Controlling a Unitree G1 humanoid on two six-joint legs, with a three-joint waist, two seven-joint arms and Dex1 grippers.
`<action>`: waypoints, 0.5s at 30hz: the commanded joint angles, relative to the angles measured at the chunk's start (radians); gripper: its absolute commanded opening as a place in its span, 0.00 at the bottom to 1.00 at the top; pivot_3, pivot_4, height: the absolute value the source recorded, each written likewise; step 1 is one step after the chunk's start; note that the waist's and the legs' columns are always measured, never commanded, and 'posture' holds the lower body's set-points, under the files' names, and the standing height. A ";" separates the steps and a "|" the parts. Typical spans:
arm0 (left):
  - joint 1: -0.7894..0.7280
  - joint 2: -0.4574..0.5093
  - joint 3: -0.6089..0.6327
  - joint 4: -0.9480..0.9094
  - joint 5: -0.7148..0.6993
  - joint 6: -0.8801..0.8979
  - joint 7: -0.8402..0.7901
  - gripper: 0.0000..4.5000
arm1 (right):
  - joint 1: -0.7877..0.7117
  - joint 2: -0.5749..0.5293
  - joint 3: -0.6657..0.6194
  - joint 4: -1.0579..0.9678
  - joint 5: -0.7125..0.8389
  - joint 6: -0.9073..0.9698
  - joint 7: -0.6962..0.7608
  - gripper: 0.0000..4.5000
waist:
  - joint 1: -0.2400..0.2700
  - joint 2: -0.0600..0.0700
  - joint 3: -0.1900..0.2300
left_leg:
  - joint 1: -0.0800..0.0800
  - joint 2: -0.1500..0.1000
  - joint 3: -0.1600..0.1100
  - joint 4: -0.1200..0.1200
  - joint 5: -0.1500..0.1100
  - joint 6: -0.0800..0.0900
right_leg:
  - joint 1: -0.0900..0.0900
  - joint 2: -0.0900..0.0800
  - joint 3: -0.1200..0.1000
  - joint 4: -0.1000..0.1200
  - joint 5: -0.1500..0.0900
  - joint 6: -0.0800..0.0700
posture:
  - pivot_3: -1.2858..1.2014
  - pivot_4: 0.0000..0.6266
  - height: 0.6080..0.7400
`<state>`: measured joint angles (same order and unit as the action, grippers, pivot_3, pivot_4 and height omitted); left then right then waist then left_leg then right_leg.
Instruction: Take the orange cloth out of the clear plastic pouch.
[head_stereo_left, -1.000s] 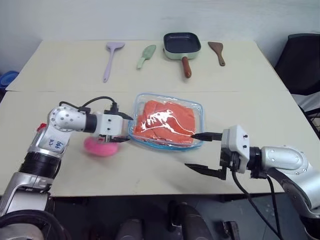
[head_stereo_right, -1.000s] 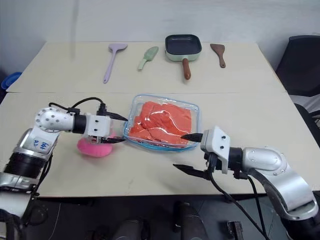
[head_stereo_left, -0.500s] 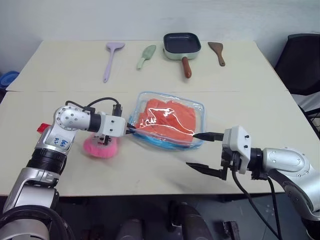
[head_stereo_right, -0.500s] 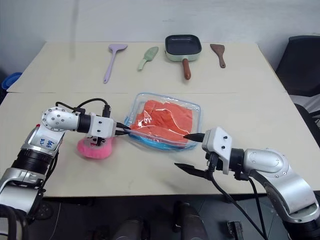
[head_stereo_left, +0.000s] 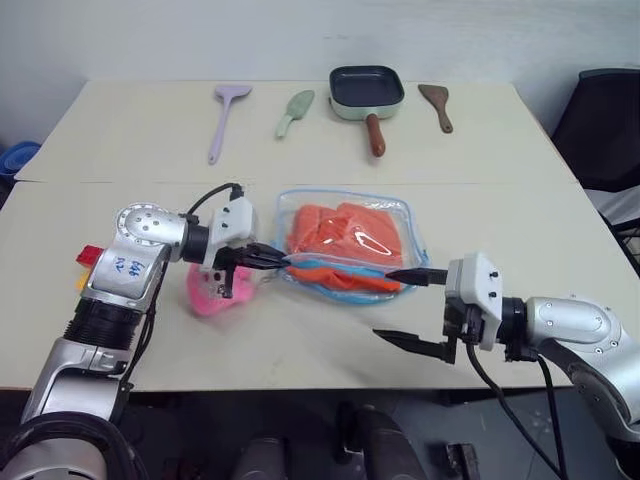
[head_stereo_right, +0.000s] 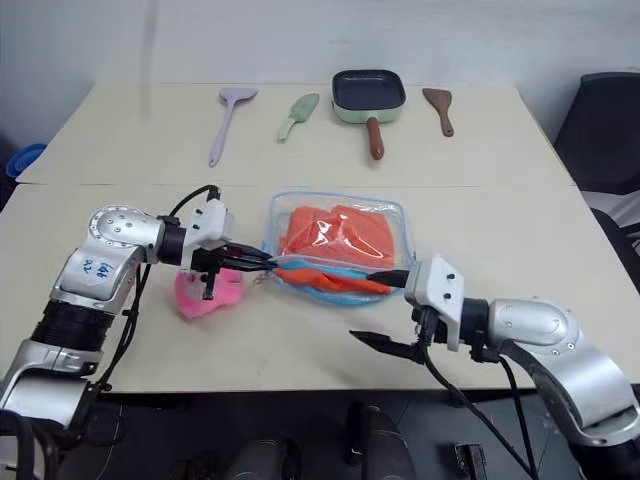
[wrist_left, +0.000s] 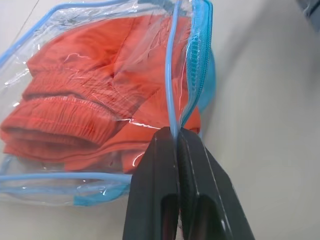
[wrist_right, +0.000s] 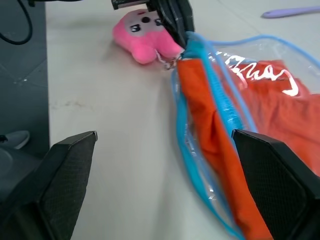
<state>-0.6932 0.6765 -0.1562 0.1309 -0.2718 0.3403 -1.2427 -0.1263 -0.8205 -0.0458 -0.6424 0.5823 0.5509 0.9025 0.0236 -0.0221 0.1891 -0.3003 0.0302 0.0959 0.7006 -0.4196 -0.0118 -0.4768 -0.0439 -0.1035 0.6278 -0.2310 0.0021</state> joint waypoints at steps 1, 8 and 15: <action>0.010 -0.023 0.027 -0.079 -0.046 0.082 0.039 0.00 | 0.001 0.002 -0.029 -0.039 0.019 0.003 -0.020 0.79 | 0.000 0.000 0.000 | 0.000 0.000 0.000 0.000 0.000 0.000 | 0.000 0.000 0.000 0.000 0.000 0.000 | 0.52 0.24 1.00; 0.048 -0.068 0.022 -0.171 -0.065 0.147 0.094 0.00 | -0.069 0.072 0.127 0.076 -0.187 -0.032 -0.146 0.22 | -0.003 0.000 0.000 | 0.000 0.000 0.000 0.000 0.000 -0.001 | 0.000 0.000 0.001 0.000 0.000 0.000 | 0.52 0.24 1.00; 0.044 -0.090 0.006 -0.182 -0.060 0.150 0.109 0.00 | -0.151 0.160 0.256 0.224 -0.373 -0.108 -0.211 0.31 | -0.002 0.000 0.000 | 0.000 0.000 0.000 0.001 0.000 -0.001 | 0.000 0.000 0.001 0.000 0.000 0.000 | 0.52 0.24 1.00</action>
<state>-0.6405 0.5890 -0.1584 -0.0088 -0.3135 0.4954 -1.1352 -0.2666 -0.6705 0.2059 -0.4203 0.2360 0.4709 0.7070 0.0213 -0.0220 0.1890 -0.3004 0.0303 0.0963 0.7015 -0.4191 -0.0126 -0.4773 -0.0440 -0.1026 0.6280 -0.2309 0.0021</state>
